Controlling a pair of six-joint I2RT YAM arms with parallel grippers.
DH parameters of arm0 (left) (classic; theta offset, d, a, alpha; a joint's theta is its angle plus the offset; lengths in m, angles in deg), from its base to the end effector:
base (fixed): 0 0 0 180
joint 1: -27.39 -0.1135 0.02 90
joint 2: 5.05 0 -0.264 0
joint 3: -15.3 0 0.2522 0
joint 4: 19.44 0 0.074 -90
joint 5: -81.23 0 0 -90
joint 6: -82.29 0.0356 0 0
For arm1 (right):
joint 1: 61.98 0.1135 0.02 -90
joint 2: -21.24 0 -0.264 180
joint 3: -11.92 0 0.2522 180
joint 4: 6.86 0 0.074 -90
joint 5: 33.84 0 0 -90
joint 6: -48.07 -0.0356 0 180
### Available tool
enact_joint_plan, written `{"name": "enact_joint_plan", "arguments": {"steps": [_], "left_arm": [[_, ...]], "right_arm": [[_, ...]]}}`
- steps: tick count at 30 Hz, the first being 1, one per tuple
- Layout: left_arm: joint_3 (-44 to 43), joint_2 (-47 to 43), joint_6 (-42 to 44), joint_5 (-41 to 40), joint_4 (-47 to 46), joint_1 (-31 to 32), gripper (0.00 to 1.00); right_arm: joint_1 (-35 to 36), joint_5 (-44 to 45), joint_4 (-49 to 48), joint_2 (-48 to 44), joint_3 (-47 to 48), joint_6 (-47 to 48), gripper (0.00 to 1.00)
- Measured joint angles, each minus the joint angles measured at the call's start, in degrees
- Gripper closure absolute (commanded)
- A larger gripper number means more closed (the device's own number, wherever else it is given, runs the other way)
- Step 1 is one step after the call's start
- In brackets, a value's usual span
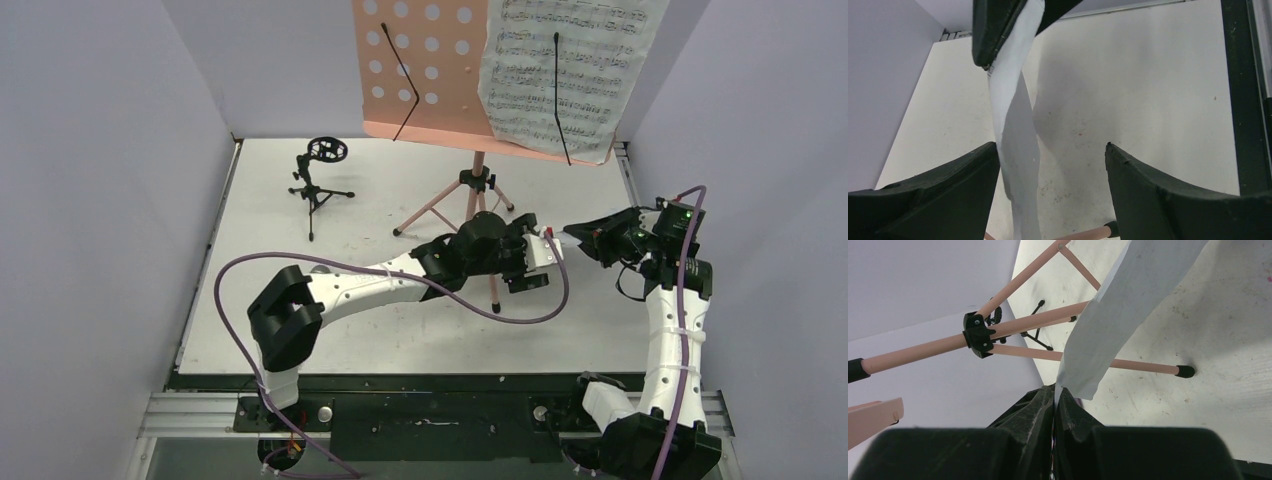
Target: Set up the instrument practice props
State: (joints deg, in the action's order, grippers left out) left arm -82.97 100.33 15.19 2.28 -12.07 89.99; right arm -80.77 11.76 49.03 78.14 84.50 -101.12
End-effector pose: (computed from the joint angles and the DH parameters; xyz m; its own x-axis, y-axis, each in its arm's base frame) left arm 0.1991 -0.3989 0.3096 0.2663 0.3161 -0.9106 0.9261 0.1779 0.3326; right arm 0.1922 -0.0391 0.3386 -0.5498 0.8353 -0.0032 0.3837 0.2560 0.8873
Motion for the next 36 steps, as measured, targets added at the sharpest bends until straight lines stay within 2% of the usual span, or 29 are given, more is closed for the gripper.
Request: {"name": "enact_joint_plan", "arguments": {"steps": [2, 6, 9, 12, 15, 17, 19, 23, 27, 36], "left_arm": [[-0.3, 1.1, 0.0, -0.6, 0.3, 0.3, 0.46], [-2.3, 3.7, -0.3, -1.5, 1.2, 0.3, 0.81], [-3.1, 4.5, -0.4, -2.3, 1.7, 0.3, 0.98], [-3.6, 4.5, -0.1, -3.2, 1.7, 0.3, 1.00], [-4.2, 4.5, 0.0, -4.1, 1.7, 0.3, 1.00], [-4.3, 4.5, 0.0, -4.9, 1.7, 0.3, 1.00], [-4.3, 4.4, 0.0, -5.5, 1.7, 0.3, 1.00], [-2.5, 2.8, 0.0, -6.8, 0.5, 0.3, 1.00], [2.1, -1.9, 0.7, -8.2, -1.2, 0.3, 1.00], [11.6, -14.8, 5.3, -9.1, -4.4, 0.3, 1.00]], "right_arm": [[0.0, -0.3, 0.3, -0.2, 0.0, 0.0, 0.95], [0.0, -1.0, 1.0, -0.3, 0.0, 0.0, 0.95], [0.0, -1.1, 2.1, -0.3, 0.0, 0.3, 0.89], [0.0, -1.0, 2.9, -0.3, 0.0, 0.8, 0.74], [0.0, 0.0, 3.6, -0.4, 0.0, 1.4, 0.48], [0.0, 1.0, 4.3, -0.4, 0.0, 2.0, 0.35], [0.0, 2.1, 5.2, -0.4, 0.0, 2.9, 0.24], [-0.4, 4.1, 7.3, 0.0, 0.9, 4.2, 0.10], [-0.7, 5.3, 8.4, 0.3, 2.1, 4.7, 0.06], [-0.9, 3.9, 8.4, 1.6, 2.1, 4.6, 0.05]]}}
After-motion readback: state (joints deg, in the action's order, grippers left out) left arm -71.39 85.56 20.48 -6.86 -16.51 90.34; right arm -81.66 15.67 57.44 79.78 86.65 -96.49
